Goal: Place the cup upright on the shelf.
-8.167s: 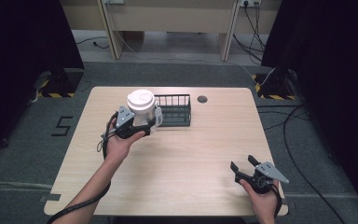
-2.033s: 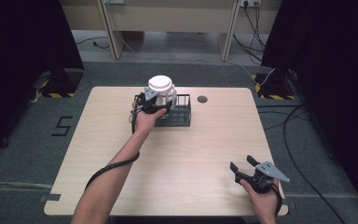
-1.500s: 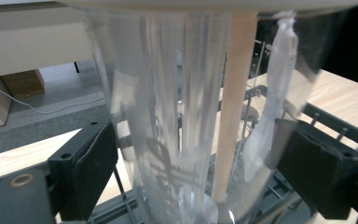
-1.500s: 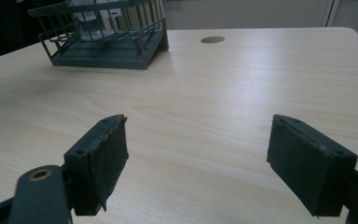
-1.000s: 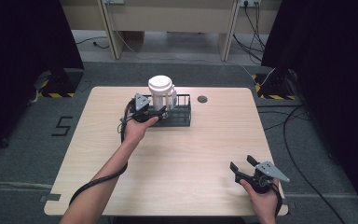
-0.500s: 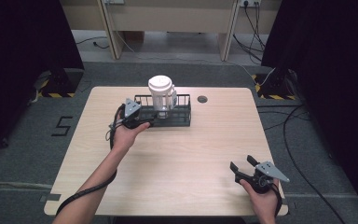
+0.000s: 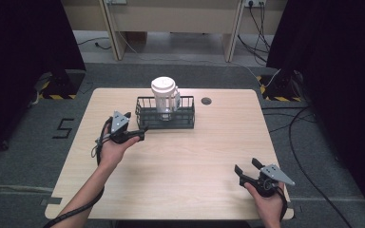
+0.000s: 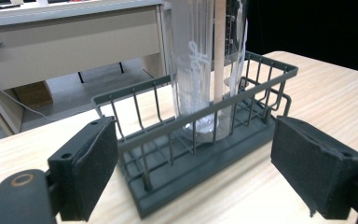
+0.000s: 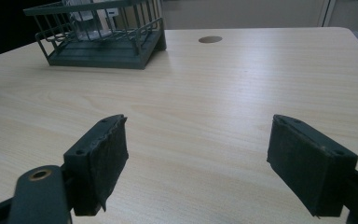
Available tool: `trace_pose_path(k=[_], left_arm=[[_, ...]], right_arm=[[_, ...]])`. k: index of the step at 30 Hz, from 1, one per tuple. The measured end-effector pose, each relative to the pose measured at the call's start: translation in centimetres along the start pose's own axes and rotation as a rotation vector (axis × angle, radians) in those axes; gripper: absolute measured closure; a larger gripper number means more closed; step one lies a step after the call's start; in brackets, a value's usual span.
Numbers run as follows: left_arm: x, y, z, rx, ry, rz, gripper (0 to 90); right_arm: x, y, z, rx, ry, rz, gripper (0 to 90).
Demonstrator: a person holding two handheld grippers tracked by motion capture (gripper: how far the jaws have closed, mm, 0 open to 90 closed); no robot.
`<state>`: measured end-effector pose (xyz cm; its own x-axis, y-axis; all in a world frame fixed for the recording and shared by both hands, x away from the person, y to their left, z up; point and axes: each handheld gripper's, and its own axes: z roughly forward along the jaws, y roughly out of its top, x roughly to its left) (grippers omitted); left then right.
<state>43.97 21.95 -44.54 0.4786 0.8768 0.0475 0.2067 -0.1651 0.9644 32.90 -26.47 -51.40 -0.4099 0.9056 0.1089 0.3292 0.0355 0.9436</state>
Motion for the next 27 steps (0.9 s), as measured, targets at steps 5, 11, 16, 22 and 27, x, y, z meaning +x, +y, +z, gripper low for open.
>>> trace_pose_path(k=[5,11,16,22,27], left_arm=[[0.3,-1.2,-1.7,0.002,0.019,-0.003,14.5],[0.1,-3.1,-3.8,0.009,0.028,-0.003,14.8],[0.3,-5.0,-5.8,0.017,0.044,-0.027,14.7],[0.8,-7.3,-7.9,0.052,0.065,-0.053,14.7],[0.4,-9.0,-8.7,0.044,0.111,-0.1,16.2]], right_arm=[[0.0,0.0,-0.1,-0.003,0.001,0.01,20.3],[0.0,0.0,-0.1,-0.004,-0.004,0.002,19.9],[0.1,0.0,0.0,0.0,-0.004,-0.004,19.8],[0.0,0.0,0.0,0.001,-0.004,0.004,19.7],[0.0,0.0,0.0,0.005,-0.003,0.003,20.1]])
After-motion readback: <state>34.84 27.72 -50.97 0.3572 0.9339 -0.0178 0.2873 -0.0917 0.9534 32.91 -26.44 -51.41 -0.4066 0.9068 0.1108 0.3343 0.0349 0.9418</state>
